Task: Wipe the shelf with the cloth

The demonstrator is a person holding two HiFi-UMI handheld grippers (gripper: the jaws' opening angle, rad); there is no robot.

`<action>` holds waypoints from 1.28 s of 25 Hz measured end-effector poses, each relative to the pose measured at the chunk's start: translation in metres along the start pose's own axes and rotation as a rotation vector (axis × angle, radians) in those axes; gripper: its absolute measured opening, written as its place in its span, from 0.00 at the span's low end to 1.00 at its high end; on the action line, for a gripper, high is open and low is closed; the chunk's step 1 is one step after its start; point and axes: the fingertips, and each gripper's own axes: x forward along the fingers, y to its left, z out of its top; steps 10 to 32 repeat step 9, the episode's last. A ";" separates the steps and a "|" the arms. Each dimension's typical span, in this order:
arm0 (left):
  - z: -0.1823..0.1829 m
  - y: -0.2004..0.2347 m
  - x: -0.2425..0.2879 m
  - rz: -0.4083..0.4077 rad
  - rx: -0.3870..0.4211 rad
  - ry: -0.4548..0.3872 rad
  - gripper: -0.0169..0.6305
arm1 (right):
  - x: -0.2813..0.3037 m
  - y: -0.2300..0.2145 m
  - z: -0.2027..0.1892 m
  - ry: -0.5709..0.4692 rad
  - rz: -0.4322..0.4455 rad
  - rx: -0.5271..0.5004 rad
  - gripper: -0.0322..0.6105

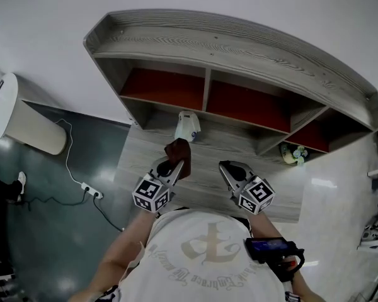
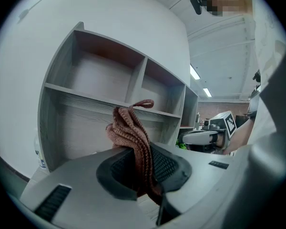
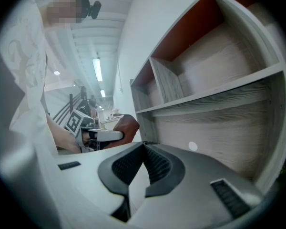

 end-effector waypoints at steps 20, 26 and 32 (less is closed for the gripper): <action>-0.009 -0.005 -0.004 -0.016 0.000 0.018 0.14 | -0.002 0.005 -0.003 0.002 -0.010 0.006 0.05; -0.009 -0.005 -0.004 -0.016 0.000 0.018 0.14 | -0.002 0.005 -0.003 0.002 -0.010 0.006 0.05; -0.009 -0.005 -0.004 -0.016 0.000 0.018 0.14 | -0.002 0.005 -0.003 0.002 -0.010 0.006 0.05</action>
